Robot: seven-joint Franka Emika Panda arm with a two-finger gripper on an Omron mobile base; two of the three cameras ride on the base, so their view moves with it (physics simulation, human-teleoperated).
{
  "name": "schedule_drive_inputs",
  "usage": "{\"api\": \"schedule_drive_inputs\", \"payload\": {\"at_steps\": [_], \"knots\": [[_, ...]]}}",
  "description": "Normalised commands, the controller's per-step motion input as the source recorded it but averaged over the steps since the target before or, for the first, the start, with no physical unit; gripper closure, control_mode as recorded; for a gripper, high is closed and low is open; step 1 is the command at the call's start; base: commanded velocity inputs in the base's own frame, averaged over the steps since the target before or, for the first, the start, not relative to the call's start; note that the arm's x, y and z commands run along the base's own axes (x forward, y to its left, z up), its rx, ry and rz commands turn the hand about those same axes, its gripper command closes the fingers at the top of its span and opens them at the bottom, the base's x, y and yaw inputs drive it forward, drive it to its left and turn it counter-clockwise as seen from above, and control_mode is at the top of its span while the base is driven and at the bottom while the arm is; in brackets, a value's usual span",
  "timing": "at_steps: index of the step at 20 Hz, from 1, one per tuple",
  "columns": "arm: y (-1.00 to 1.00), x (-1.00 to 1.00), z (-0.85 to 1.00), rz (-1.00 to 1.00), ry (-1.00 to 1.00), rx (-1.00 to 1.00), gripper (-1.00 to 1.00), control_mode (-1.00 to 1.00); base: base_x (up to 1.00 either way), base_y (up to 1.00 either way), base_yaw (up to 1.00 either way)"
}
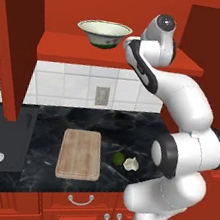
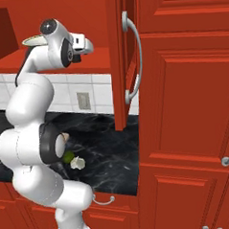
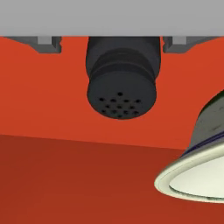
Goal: Open the cabinet. Place the bowl and condiment on the counter. Then place the lime and garlic on the cutting board.
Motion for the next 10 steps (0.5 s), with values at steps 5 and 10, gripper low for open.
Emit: {"api": "schedule_drive_inputs", "payload": {"at_steps": [5,10], "knots": [[0.00,0.15,-0.07,0.00,0.00,0.00,1.00,-1.00,0.00,0.00,0.00],[0.08,-0.30,0.00,0.00,-0.03,0.00,1.00,-1.00,0.00,0.00,0.00]]}}
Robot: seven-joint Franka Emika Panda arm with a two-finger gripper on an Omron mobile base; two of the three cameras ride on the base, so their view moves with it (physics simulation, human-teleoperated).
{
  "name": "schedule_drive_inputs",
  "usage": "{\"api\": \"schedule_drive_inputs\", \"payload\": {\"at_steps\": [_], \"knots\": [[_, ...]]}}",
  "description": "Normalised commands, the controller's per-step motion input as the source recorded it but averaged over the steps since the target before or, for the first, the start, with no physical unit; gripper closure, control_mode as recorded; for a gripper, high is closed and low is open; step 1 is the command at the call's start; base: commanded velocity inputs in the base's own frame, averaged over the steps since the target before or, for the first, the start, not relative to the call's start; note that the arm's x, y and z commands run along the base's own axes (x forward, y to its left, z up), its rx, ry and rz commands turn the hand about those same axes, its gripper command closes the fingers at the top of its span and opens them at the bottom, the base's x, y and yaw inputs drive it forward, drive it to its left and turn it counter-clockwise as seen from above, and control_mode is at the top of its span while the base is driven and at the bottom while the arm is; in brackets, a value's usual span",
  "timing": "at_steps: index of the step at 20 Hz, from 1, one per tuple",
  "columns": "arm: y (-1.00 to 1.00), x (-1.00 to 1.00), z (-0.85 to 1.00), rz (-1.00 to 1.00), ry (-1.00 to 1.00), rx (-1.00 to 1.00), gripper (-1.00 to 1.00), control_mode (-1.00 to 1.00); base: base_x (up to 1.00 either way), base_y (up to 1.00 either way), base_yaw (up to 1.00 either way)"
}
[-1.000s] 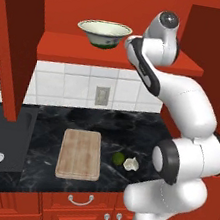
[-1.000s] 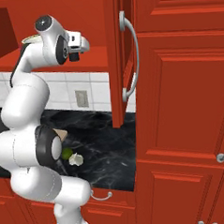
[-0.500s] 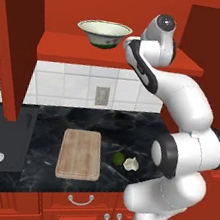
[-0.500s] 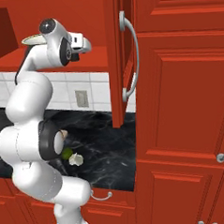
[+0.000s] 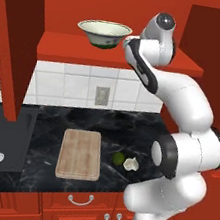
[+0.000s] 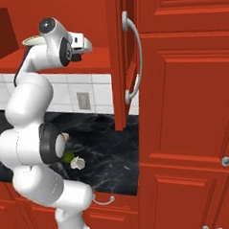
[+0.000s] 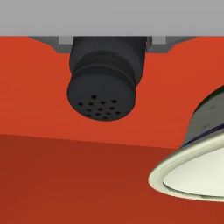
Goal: Open the cabinet. Place the bowl and condiment on the counter. Then place the lime and garlic on the cutting board.
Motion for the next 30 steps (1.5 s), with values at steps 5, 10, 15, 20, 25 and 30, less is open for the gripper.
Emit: {"api": "schedule_drive_inputs", "payload": {"at_steps": [5,10,15,20,25,30], "knots": [[0.27,-1.00,-0.01,0.05,-0.17,0.01,1.00,-1.00,0.00,0.00,0.00],[0.36,-1.00,-0.05,0.04,-0.13,0.00,1.00,-1.00,0.00,0.00,0.00],[0.74,-1.00,-0.25,0.07,0.03,0.00,1.00,-1.00,0.00,0.00,0.00],[0.98,-0.80,-0.64,0.15,0.10,-0.02,1.00,-1.00,0.00,0.00,0.00],[0.81,-0.01,-0.86,0.21,0.09,0.00,1.00,-1.00,0.00,0.00,0.00],[-0.39,0.18,-0.73,0.04,0.05,0.00,1.00,-1.00,0.00,0.00,0.00]]}}
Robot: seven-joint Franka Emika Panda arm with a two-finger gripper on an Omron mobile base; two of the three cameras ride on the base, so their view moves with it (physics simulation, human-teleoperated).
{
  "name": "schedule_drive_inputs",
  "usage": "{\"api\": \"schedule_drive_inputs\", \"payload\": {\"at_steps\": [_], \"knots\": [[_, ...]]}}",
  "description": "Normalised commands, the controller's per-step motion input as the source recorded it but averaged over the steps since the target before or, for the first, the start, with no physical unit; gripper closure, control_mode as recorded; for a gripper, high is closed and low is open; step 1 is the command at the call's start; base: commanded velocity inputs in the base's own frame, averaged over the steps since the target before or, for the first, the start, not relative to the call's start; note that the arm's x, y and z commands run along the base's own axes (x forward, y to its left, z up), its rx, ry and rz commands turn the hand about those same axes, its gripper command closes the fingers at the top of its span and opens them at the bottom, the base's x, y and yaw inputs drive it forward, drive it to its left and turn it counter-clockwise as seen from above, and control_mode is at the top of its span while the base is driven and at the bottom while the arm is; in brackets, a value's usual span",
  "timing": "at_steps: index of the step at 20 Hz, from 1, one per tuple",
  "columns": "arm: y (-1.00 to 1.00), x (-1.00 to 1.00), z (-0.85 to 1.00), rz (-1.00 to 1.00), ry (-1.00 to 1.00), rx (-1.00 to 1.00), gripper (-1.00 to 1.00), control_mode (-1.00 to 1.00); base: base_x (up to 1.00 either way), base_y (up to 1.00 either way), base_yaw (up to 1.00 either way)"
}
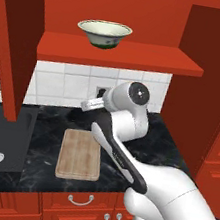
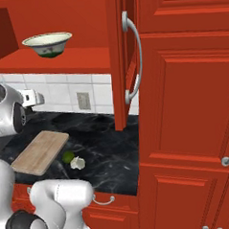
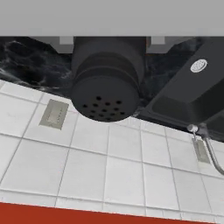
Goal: Open the cabinet. Place the bowl and condiment on the counter. Then place the lime and garlic on the cutting board.
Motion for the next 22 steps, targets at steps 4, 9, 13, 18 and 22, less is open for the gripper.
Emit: {"api": "schedule_drive_inputs", "payload": {"at_steps": [4,9,13,18,22], "knots": [[-0.95,0.19,-0.70,-0.08,0.02,0.00,1.00,-1.00,0.00,0.00,0.00],[-0.68,0.28,-0.79,-0.14,0.00,-0.04,1.00,-1.00,0.00,0.00,0.00],[-0.55,0.29,-0.62,-0.19,0.00,-0.06,1.00,-1.00,0.00,0.00,0.00],[-0.53,0.31,-0.40,-0.21,0.00,-0.02,1.00,-1.00,0.00,0.00,0.00],[-0.61,0.05,-0.31,-0.12,0.01,0.00,1.00,-1.00,0.00,0.00,0.00]]}}
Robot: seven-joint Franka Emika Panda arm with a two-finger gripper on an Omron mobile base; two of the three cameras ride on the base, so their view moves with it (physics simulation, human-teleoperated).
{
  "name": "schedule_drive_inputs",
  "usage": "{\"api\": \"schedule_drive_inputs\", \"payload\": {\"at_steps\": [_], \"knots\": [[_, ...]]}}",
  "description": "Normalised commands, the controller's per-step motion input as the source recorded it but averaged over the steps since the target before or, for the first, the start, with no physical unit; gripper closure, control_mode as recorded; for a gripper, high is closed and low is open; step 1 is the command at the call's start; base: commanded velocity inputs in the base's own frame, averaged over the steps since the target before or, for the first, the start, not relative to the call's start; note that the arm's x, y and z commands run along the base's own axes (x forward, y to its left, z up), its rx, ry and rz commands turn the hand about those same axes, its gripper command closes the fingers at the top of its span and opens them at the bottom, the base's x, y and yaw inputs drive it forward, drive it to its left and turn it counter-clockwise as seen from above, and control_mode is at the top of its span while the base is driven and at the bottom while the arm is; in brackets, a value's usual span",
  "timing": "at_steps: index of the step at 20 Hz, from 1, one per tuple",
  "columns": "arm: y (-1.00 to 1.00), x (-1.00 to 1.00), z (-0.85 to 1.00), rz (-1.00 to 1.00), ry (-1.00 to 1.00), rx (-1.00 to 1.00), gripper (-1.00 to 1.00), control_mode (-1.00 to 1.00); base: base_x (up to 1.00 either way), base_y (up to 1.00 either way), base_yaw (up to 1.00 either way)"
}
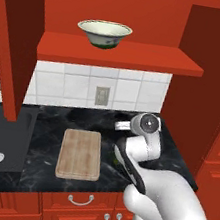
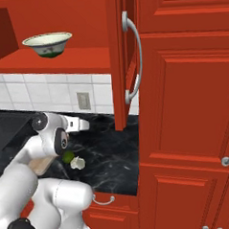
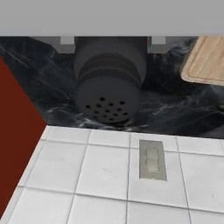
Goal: Open the cabinet. Place the bowl and condiment on the counter. Then place the lime and garlic on the cutting board.
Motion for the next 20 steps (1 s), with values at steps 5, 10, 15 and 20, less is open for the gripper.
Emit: {"api": "schedule_drive_inputs", "payload": {"at_steps": [5,10,15,20], "knots": [[-0.55,0.00,-0.48,-0.07,0.10,0.01,1.00,-1.00,0.00,0.00,0.00],[-0.50,0.13,-0.59,-0.02,0.04,0.00,1.00,-1.00,0.00,0.00,0.00],[-0.50,0.17,-0.58,0.00,0.00,0.00,1.00,-1.00,0.00,0.00,0.00],[-0.43,0.01,-0.65,0.00,0.00,0.00,1.00,-1.00,0.00,0.00,0.00]]}}
